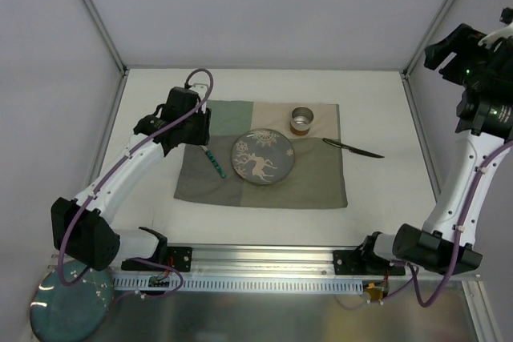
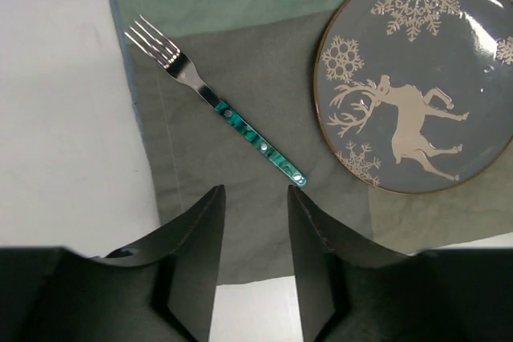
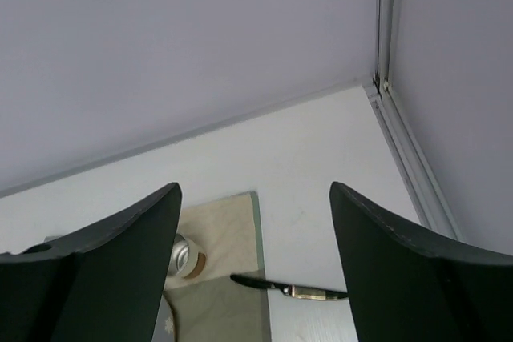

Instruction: Set the dinner table for one person

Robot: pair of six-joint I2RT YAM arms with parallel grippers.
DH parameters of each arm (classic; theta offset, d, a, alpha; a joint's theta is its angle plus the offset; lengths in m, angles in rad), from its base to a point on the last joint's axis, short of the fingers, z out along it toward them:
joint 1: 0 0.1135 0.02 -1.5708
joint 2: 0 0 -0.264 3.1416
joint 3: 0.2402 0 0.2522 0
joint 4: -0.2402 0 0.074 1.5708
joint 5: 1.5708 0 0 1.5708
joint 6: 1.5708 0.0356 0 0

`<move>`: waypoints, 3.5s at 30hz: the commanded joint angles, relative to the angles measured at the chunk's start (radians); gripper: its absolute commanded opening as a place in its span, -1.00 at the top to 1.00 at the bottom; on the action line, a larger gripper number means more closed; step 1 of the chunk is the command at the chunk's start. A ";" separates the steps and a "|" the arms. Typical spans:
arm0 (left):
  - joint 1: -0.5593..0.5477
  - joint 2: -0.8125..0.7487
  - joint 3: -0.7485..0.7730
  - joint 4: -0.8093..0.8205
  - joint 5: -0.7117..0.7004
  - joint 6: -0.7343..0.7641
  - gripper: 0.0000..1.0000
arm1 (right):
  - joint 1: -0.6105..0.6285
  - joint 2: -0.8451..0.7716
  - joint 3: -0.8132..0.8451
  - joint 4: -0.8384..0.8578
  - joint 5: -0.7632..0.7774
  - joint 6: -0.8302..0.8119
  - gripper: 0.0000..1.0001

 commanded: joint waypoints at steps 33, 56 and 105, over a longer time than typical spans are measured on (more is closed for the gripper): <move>0.003 0.525 0.058 -0.007 0.177 -0.419 0.17 | -0.127 -0.186 -0.563 0.133 -0.136 -0.043 -0.65; 0.004 0.532 -0.019 0.020 0.137 -0.396 0.29 | -0.129 -0.232 -0.539 0.127 -0.203 -0.015 -0.65; -0.006 0.390 0.014 -0.061 0.042 -0.249 1.00 | -0.129 -0.203 -0.517 0.132 -0.202 -0.043 -0.64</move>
